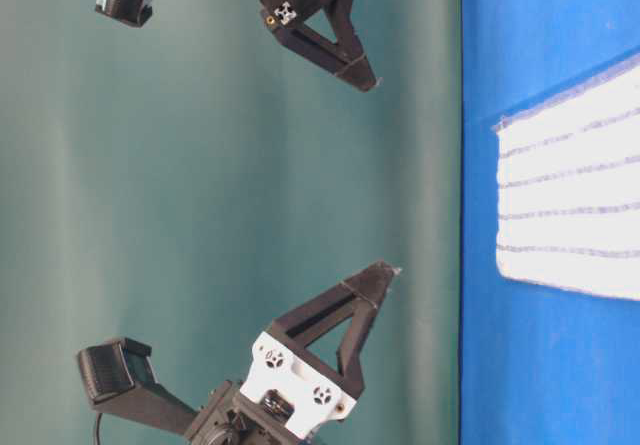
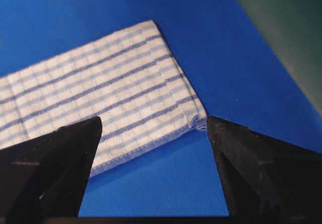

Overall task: Fold the blue towel.
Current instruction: 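Lower both grippers onto the towel's top corners and pinch them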

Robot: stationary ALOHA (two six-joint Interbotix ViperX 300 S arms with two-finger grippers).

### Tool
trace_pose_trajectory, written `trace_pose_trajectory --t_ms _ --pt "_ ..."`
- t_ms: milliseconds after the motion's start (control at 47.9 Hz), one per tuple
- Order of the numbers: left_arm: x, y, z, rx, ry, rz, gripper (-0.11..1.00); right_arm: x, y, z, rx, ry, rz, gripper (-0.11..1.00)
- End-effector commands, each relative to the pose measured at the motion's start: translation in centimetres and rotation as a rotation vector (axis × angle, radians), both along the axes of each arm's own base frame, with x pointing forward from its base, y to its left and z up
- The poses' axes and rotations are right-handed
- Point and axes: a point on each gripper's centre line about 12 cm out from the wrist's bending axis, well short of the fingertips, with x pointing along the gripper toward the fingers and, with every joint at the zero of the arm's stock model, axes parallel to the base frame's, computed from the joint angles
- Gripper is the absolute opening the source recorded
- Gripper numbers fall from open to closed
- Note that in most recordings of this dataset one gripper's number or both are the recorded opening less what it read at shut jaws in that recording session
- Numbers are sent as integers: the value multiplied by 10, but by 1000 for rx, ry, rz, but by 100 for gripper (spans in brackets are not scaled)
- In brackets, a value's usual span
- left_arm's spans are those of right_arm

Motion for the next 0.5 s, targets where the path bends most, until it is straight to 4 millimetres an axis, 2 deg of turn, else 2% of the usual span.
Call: trace_pose_trajectory --t_ms 0,125,251,480 --pt "1 2 11 13 -39 2 75 2 -2 8 -12 -25 -7 87" --pt "1 7 10 19 -46 14 75 6 -5 8 -20 -23 -13 87" --pt "0 21 8 35 -54 45 75 9 -14 4 -33 -20 -43 87" --pt "1 52 -12 73 -52 105 75 20 -35 -21 -15 38 -89 87"
